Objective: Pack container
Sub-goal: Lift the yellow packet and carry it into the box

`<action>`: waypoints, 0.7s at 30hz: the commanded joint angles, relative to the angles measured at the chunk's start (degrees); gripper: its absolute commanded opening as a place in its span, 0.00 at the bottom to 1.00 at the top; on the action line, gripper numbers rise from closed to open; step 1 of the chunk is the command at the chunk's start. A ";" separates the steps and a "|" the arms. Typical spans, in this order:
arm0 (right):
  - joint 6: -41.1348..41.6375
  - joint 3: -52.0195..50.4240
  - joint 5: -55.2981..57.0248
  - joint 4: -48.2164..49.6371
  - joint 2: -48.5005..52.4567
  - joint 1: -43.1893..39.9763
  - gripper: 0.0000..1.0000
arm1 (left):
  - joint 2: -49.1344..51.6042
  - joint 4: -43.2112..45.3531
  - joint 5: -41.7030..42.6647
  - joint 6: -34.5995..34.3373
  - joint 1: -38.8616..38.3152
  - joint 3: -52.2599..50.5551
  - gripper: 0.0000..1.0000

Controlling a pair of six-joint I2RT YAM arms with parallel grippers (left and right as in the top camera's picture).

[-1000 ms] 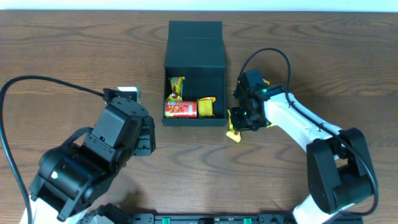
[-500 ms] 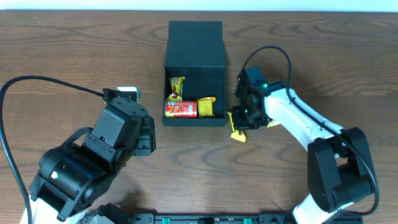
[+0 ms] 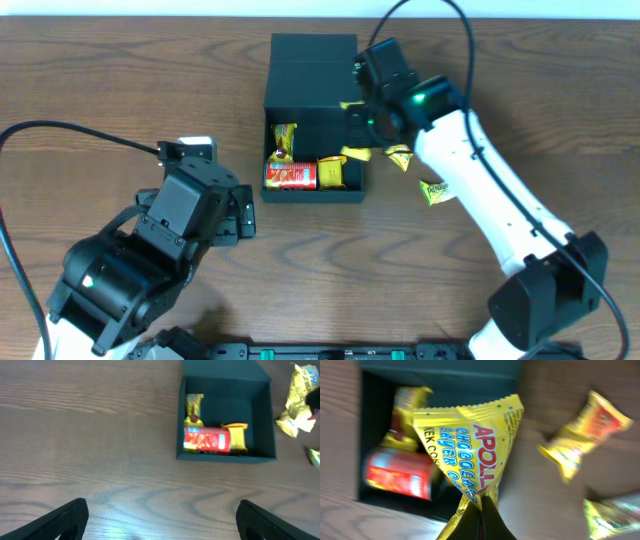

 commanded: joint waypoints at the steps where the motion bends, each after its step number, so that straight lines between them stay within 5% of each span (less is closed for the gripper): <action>1: 6.43 0.66 0.59 2.95 -0.04 3.21 0.01 | -1.60 0.46 -3.32 -0.87 0.96 -0.22 0.96; 21: 24.06 0.68 1.81 14.49 15.54 9.88 0.02 | -11.56 -3.67 -0.96 -1.31 4.52 -0.24 0.96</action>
